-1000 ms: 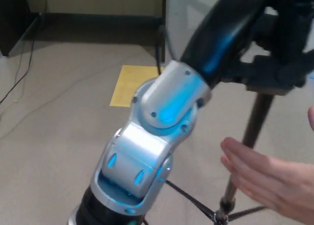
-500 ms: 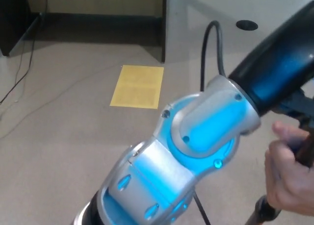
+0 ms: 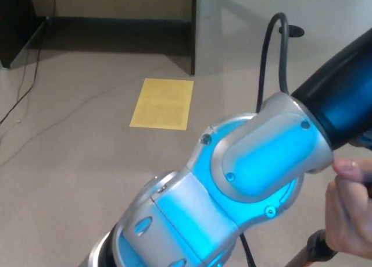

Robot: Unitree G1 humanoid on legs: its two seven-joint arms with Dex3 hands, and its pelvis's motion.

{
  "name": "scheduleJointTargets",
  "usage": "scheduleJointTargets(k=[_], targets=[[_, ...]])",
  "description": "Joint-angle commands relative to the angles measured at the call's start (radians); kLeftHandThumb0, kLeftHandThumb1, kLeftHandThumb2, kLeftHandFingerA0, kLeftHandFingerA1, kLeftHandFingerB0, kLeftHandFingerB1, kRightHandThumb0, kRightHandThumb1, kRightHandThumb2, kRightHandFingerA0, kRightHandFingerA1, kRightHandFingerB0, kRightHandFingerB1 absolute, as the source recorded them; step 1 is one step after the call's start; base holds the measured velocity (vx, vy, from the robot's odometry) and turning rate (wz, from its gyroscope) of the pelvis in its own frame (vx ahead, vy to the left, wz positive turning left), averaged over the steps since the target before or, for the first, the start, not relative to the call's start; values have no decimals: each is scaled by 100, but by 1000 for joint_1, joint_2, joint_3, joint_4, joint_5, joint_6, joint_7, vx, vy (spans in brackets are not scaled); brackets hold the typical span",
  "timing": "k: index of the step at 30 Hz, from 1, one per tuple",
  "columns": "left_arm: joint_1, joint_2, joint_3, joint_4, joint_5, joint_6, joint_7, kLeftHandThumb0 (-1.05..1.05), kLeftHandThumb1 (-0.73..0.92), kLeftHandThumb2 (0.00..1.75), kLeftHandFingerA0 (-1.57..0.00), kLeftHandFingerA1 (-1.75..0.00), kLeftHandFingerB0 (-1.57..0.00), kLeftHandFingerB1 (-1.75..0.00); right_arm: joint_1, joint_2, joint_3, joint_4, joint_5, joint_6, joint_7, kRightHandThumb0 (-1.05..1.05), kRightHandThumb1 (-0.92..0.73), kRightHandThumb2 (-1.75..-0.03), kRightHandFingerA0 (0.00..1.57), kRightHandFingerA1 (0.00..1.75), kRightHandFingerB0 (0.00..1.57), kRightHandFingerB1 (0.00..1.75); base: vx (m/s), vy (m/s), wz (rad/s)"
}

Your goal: There is a tripod standing in front of the robot and the robot extends its left arm to grab it. It lifts the tripod and passes it to a person.

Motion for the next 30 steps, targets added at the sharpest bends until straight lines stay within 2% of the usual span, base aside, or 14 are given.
scheduleJointTargets(k=[1, 11, 12, 13, 15, 16, 17, 18, 19, 23, 24, 26, 28, 30], targets=[[-93, -207, 23, -42, -47, 68, 59, -9, 77, 88, -72, -175, -56, -139, -20, -21, 5, -3, -21, 31, 31, -65, -88, -67, 48, 36, 33, 31, 0, 0, 0], [-121, -203, 25, -25, -58, 61, 77, -9, 77, 88, -72, -175, -56, -139, -36, -36, -3, -3, -19, 27, 38, -65, -88, -67, 48, 36, 33, 31, 0, 0, 0], [99, 216, 210, -96, -139, 141, -147, -70, 37, 68, 0, 0, 0, 0, -16, 6, -87, 29, 58, 31, -53, -42, -73, -62, 62, 44, 43, 35, 0, 0, 0], [131, 290, 208, -109, -110, 126, -156, -84, 50, 56, 0, 0, 0, 0, -12, 10, -96, 35, 62, 27, -65, -49, -60, -87, 52, 54, 35, 47, 0, 0, 0], [163, 331, 216, -114, -113, 120, -161, -77, 48, 55, 0, 0, 0, 0, -4, 14, -95, 45, 48, 8, -70, -49, -61, -88, 52, 54, 35, 47, 0, 0, -3], [164, 346, 220, -119, -117, 126, -165, -77, 48, 55, 0, 0, 0, 0, -1, 14, -94, 45, 43, 5, -74, -49, -61, -88, 52, 54, 35, 47, 0, 0, 0], [170, 354, 221, -117, -119, 121, -166, -77, 48, 55, 0, 0, 0, 0, 0, 14, -94, 41, 40, 5, -74, -42, -73, -62, 58, 39, 40, 34, 0, 0, 0], [183, 365, 220, -109, -121, 104, -167, -77, 47, 55, 0, 0, 0, 0, 1, 15, -94, 32, 32, 12, -79, -47, -61, -86, 51, 53, 34, 46, 0, 0, 0], [196, 375, 223, -102, -125, 87, -170, -77, 38, 73, 0, 0, 0, 0, -4, 18, -92, 32, 23, 21, -86, -39, -73, -63, 63, 41, 40, 34, 0, 0, 0], [216, 401, 227, -105, -145, 72, -178, -77, 48, 55, 0, 0, 0, 0, -5, 22, -99, 33, 22, 14, -79, -40, -74, -63, 62, 41, 41, 34, 0, 0, 2], [222, 402, 226, -105, -147, 65, -179, -78, 38, 73, 0, 0, 0, 0, -3, 21, -99, 34, 21, 11, -79, -47, -62, -88, 52, 54, 35, 47, 0, 0, 0], [232, 401, 223, -107, -148, 54, -180, -75, 47, 55, 0, 0, 0, 0, 4, 17, -102, 33, 20, 3, -83, -47, -61, -87, 52, 54, 36, 47, 0, 0, 0], [248, 421, 220, -112, -137, 44, -184, -75, 48, 55, 0, 0, 0, 0, 7, 17, -102, 34, 17, 4, -87, -42, -72, -62, 61, 40, 40, 34, 0, 0, 0], [266, 446, 232, -114, -131, 38, -192, -76, 46, 81, 0, 0, 0, -1, 9, 17, -108, 34, 22, 9, -83, -40, -73, -63, 61, 41, 40, 34, 0, 0, 0]])
